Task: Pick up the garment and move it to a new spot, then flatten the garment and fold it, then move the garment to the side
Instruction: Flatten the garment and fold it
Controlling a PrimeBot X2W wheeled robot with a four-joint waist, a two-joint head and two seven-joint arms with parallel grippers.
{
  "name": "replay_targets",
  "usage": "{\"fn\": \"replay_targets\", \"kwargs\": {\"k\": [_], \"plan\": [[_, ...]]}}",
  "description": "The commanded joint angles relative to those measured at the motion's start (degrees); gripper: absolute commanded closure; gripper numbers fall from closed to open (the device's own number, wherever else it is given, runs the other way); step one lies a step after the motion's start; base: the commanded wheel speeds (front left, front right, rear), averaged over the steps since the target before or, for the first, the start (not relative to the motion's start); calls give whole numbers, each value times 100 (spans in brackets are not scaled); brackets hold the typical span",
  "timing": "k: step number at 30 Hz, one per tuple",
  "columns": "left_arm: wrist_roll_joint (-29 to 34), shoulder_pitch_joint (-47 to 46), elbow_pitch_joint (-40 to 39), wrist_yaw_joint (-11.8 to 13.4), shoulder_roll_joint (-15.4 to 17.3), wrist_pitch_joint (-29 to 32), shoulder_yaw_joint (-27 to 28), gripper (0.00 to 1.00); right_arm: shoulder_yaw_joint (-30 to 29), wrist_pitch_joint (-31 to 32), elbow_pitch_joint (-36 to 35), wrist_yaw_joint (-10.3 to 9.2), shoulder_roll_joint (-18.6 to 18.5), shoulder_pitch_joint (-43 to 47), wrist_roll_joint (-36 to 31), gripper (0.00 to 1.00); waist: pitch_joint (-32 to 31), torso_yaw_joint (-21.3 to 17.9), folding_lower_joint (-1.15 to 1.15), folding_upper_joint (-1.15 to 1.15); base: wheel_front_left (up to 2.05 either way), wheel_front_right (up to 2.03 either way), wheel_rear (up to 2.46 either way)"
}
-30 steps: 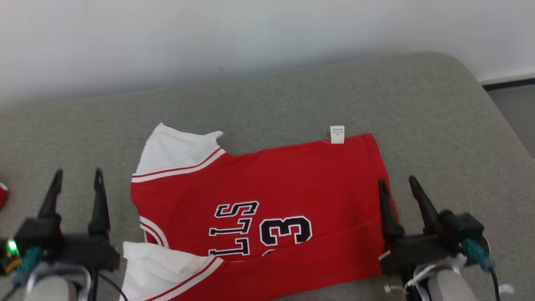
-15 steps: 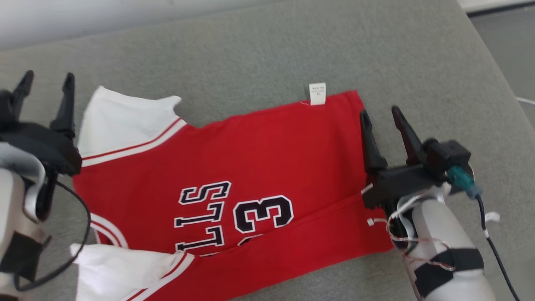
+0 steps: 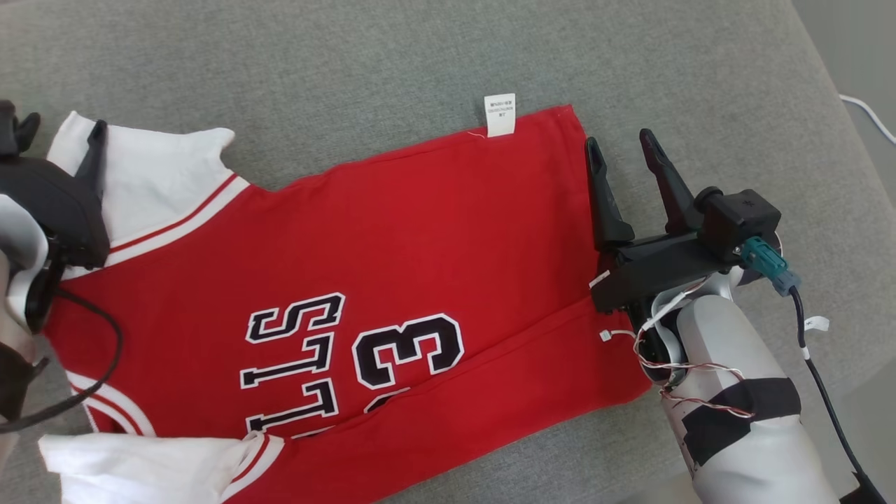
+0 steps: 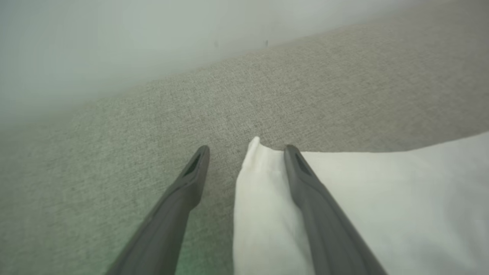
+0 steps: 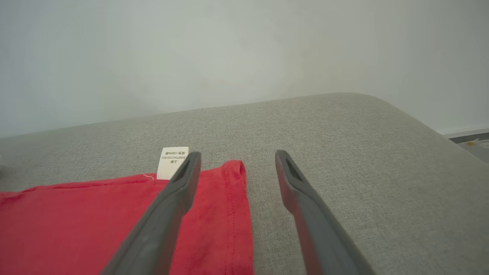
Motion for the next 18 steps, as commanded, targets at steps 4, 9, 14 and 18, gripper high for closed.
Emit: {"fn": "replay_targets", "kwargs": {"k": [4, 9, 14, 18], "plan": [[-292, -165, 295, 10, -69, 107, -251, 57, 52, 0, 82, -14, -57, -89, 42, 0, 56, -60, -1, -1, 0, 0, 0], [-445, -229, 264, 10, -133, -65, -509, 100, 182, 0, 358, -14, -153, -170, 100, 0, -26, 46, -1, -1, 0, 0, 0], [-650, -352, 159, 10, -157, -428, -720, 100, 476, 0, 941, -14, -332, -476, 243, 0, -164, 240, -1, -1, 0, 0, 0], [-802, -372, 6, 11, -196, -661, -878, 100, 726, 86, 1523, -14, -508, -869, 441, 0, -246, 410, -1, -1, 0, 0, 0]]}}
